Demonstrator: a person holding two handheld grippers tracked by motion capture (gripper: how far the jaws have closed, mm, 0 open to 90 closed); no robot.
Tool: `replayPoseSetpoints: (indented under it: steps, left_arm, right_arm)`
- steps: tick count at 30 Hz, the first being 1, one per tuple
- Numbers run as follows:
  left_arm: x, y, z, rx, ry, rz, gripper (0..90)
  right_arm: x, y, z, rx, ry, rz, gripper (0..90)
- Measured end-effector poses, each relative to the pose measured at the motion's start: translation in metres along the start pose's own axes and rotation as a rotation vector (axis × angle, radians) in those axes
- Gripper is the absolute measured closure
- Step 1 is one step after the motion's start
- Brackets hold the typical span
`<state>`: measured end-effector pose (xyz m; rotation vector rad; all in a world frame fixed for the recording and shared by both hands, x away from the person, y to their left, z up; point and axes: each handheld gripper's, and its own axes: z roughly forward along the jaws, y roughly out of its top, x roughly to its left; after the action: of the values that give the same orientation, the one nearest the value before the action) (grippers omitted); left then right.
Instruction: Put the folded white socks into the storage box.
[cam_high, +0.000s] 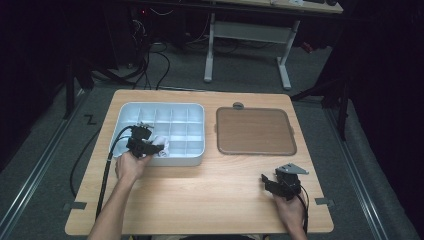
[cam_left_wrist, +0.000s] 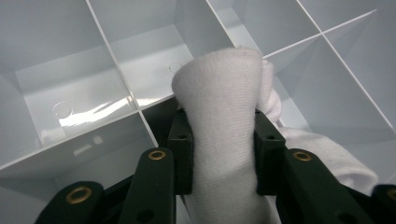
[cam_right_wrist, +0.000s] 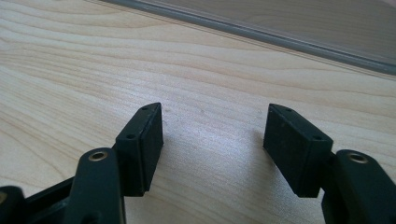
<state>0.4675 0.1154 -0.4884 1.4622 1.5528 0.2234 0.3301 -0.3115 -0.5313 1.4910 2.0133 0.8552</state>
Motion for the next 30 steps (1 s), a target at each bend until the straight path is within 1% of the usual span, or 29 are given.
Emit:
replayPoseSetpoints:
  steps: [2, 5, 9, 10, 15, 17, 21, 26, 30]
  left_arm:
    - [-0.001, -0.001, 0.0, -0.001, 0.004, 0.001, 67.4]
    - [-0.003, -0.004, 0.001, -0.001, 0.018, 0.027, 67.3]
    - [-0.003, -0.004, 0.002, -0.004, 0.022, 0.027, 66.5]
    - [-0.004, -0.004, 0.001, -0.013, 0.022, 0.023, 65.9]
    - [-0.006, -0.005, -0.002, -0.04, 0.027, 0.038, 62.4]
    - [-0.006, -0.005, -0.003, -0.048, 0.026, 0.036, 61.0]
    - [-0.008, -0.002, -0.005, -0.063, 0.02, 0.019, 57.2]
    - [-0.008, 0.0, -0.008, -0.071, 0.012, 0.008, 52.8]
    - [-0.009, 0.001, -0.01, -0.079, 0.0, -0.009, 48.4]
  right_arm:
    - [0.0, 0.0, 0.0, 0.0, 0.0, 0.0, 38.2]
    - [0.0, 0.0, 0.0, 0.0, 0.001, -0.001, 38.2]
    - [0.0, 0.0, 0.0, 0.001, 0.002, -0.001, 38.2]
    - [0.0, 0.0, 0.0, 0.001, 0.002, -0.002, 38.2]
    - [0.0, 0.0, 0.0, 0.001, 0.003, -0.002, 38.1]
    - [0.0, 0.0, 0.0, 0.001, 0.003, -0.002, 38.0]
    - [0.0, 0.0, 0.0, 0.001, 0.003, -0.002, 38.0]
    - [0.0, 0.0, 0.0, 0.001, 0.004, -0.002, 38.0]
    - [0.0, 0.0, 0.0, 0.001, 0.004, -0.003, 37.9]
